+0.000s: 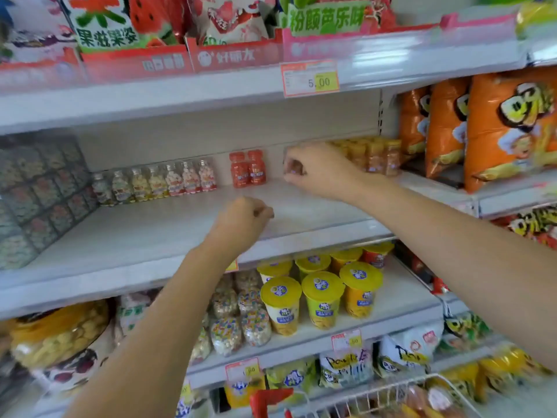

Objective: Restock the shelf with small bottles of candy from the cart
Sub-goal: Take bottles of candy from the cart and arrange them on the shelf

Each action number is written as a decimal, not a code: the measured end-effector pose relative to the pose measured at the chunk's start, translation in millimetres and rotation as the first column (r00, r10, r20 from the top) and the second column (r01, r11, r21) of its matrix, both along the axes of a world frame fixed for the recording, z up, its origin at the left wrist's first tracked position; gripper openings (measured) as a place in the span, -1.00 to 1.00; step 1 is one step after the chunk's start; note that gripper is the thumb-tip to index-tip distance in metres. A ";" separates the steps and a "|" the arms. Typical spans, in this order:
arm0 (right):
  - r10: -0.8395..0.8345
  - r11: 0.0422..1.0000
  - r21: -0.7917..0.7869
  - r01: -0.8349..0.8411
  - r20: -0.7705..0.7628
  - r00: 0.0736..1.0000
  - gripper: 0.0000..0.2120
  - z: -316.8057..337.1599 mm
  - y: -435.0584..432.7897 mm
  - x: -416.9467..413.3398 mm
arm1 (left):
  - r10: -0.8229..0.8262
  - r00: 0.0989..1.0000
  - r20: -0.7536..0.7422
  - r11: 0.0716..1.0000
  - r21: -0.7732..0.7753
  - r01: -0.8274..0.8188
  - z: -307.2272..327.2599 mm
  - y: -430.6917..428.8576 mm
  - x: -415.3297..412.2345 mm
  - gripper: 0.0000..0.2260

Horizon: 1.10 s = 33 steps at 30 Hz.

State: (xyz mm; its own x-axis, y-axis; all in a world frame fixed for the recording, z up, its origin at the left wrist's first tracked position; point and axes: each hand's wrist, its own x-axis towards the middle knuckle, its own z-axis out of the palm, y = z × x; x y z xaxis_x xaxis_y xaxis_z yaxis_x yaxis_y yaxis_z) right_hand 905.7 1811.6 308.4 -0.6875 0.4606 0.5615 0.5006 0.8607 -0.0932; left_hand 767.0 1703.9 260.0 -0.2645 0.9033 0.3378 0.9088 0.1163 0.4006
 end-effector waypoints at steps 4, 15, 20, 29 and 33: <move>0.040 0.996 -0.081 -0.042 -0.034 0.999 -0.83 -56.4 -52.9 62.7 | -0.137 0.989 0.064 0.855 0.511 0.085 -56.0 -57.8 61.9 -0.86; -0.151 0.718 -0.599 0.355 0.364 0.919 -0.63 -309.2 -97.6 193.3 | -0.157 0.984 0.080 0.901 -0.396 0.176 -278.0 -130.5 105.8 -0.81; -0.161 0.468 -0.729 0.499 0.485 0.860 -0.61 -401.1 -117.8 229.9 | -0.192 0.974 -0.117 0.788 -0.611 0.082 -327.0 -147.9 108.5 -0.69; 0.206 0.538 -0.785 0.308 0.477 0.854 -0.55 -468.4 -174.5 225.2 | -0.414 0.905 -0.097 0.579 -0.795 0.180 -364.1 -133.2 151.5 -0.65; 0.235 0.558 -0.788 0.260 0.451 0.861 -0.57 -471.5 -171.7 224.1 | -0.544 0.817 -0.194 0.480 -0.870 0.113 -369.4 -130.5 161.0 -0.56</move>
